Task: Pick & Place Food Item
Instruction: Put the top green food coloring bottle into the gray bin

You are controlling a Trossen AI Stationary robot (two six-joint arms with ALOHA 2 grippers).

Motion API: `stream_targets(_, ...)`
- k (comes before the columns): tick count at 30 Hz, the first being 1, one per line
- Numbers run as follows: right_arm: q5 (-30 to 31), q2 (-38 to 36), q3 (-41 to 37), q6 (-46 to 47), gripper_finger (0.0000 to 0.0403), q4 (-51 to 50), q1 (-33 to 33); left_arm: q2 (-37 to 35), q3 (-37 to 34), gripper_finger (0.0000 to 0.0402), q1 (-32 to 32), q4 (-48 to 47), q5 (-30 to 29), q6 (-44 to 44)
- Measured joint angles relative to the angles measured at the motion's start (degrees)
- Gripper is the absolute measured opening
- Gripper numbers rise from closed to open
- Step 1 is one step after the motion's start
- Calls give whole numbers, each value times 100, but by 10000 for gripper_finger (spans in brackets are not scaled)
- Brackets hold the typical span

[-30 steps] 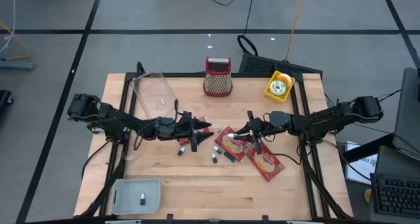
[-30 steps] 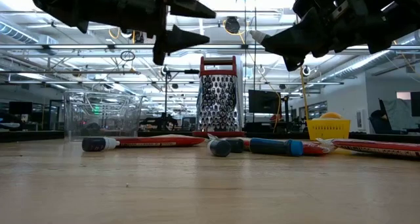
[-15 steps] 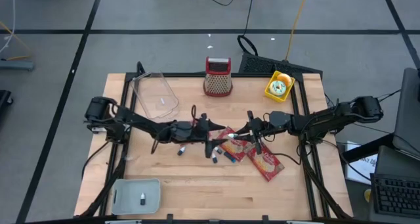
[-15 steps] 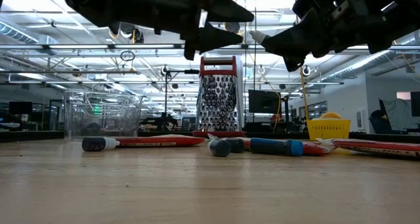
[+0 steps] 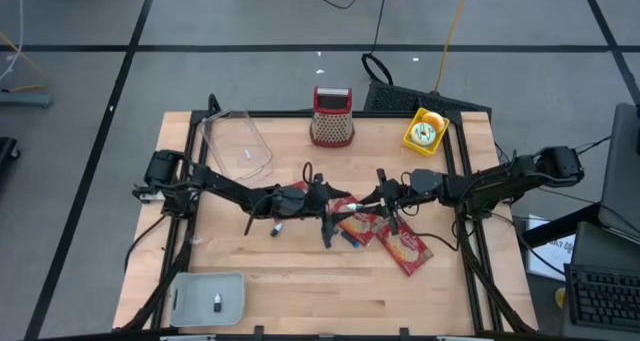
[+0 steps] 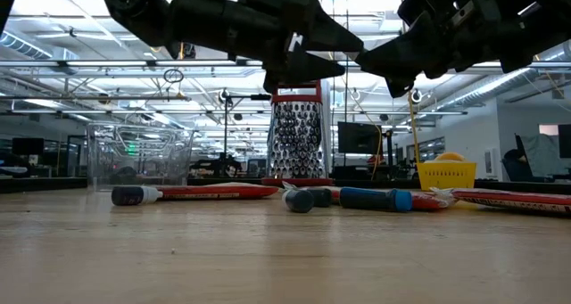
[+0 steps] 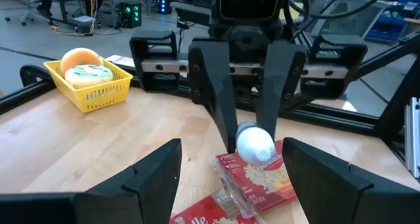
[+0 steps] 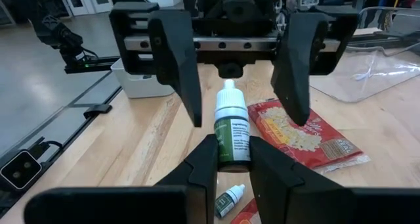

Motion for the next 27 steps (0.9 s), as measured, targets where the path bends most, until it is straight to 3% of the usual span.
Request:
stream_targets(10,2,0,0,-2,59,0,-1,0,0,261,1,-24,7,0)
stream_targets(27,35,2,0,-17,59,0,-4,0,0,90,1,63,144,-2)
